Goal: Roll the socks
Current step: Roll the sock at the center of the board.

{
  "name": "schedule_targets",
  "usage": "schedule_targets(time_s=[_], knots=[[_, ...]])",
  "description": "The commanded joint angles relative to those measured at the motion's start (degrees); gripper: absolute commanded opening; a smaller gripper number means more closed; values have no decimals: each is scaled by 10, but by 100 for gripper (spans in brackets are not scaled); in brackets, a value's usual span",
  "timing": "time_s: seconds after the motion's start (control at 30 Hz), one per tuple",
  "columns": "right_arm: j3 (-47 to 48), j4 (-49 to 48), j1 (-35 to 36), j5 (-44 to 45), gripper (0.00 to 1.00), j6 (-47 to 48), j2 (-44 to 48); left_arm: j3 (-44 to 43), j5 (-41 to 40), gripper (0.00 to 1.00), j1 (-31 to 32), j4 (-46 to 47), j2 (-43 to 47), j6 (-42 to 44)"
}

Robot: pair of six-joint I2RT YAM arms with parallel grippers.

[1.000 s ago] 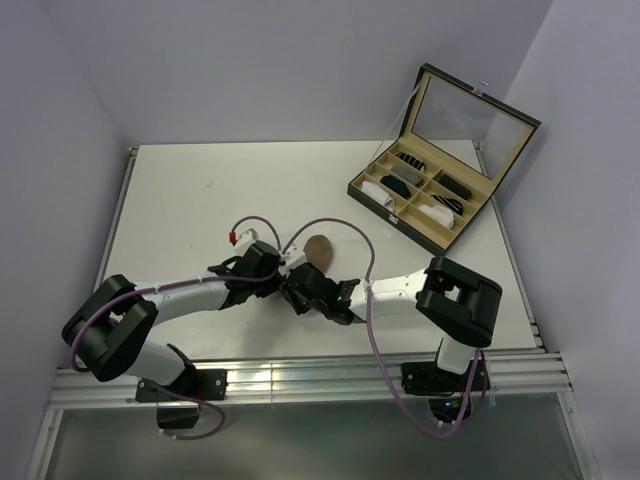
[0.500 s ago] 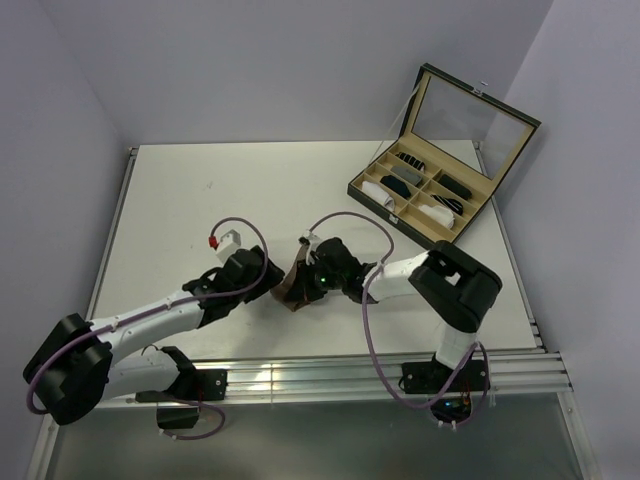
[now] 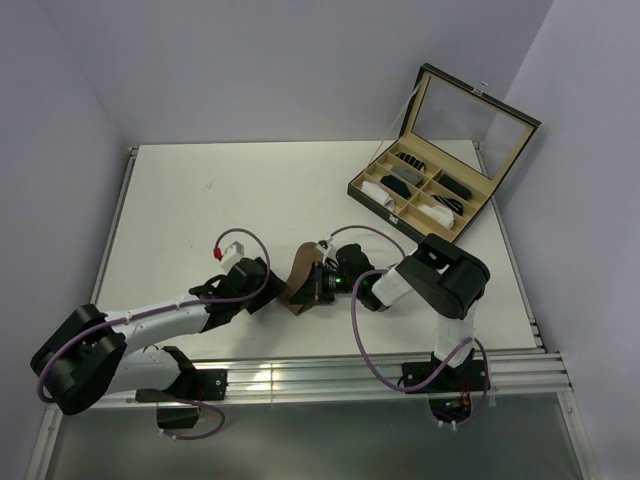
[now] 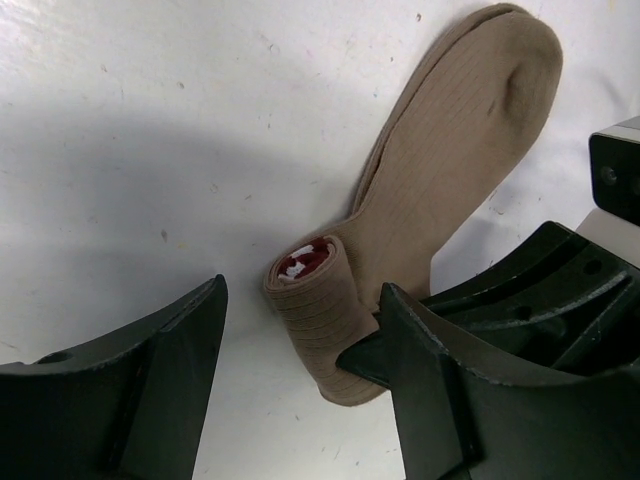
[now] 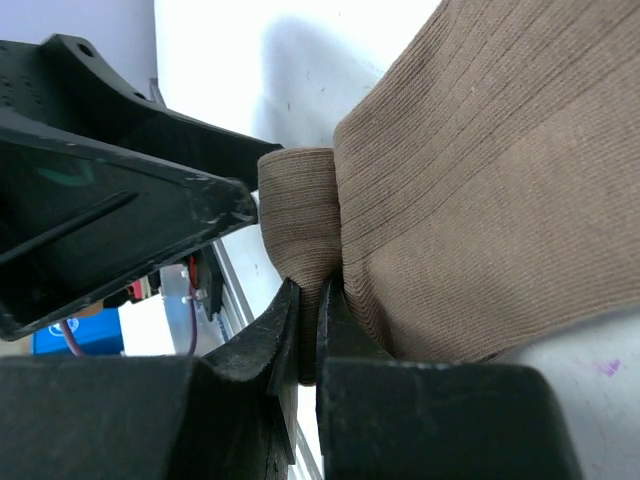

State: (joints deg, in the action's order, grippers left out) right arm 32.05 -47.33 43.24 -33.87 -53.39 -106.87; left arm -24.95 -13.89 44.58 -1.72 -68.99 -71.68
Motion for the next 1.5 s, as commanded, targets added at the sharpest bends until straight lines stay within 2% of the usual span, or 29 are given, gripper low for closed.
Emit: schedule_targets(time_s=[0.0,0.23,0.43,0.53,0.57,0.63,0.67,0.77,0.93,1.1,1.3,1.47], knots=[[-12,-22,-3,-1,0,-18,-5,4,10,67,4,37,-12,-21],[-26,-56,-9,3,0,-48,-20,4,11,63,8,55,-40,-33],[-38,-70,-17,5,0,-66,-30,4,14,52,10,63,-69,-36],[-38,-68,-19,4,0,-66,-32,3,15,41,14,66,-83,-37],[-37,-67,-19,4,0,-66,-32,3,14,33,16,65,-87,-37],[-33,-57,-19,4,0,-55,-25,-2,11,24,17,59,-91,-35],[-31,-50,-19,5,2,-48,-19,-4,10,15,17,56,-91,-33],[-23,0,-18,13,11,-5,17,-16,-1,0,17,34,-90,-22],[-3,117,-5,53,31,91,91,-47,-12,0,17,-7,-95,14],[27,253,43,191,44,212,185,-76,-18,0,17,-36,-109,48],[46,307,122,359,47,310,233,-86,-9,0,17,-36,-113,62],[57,307,194,445,49,366,228,-92,4,0,17,-35,-121,67]])
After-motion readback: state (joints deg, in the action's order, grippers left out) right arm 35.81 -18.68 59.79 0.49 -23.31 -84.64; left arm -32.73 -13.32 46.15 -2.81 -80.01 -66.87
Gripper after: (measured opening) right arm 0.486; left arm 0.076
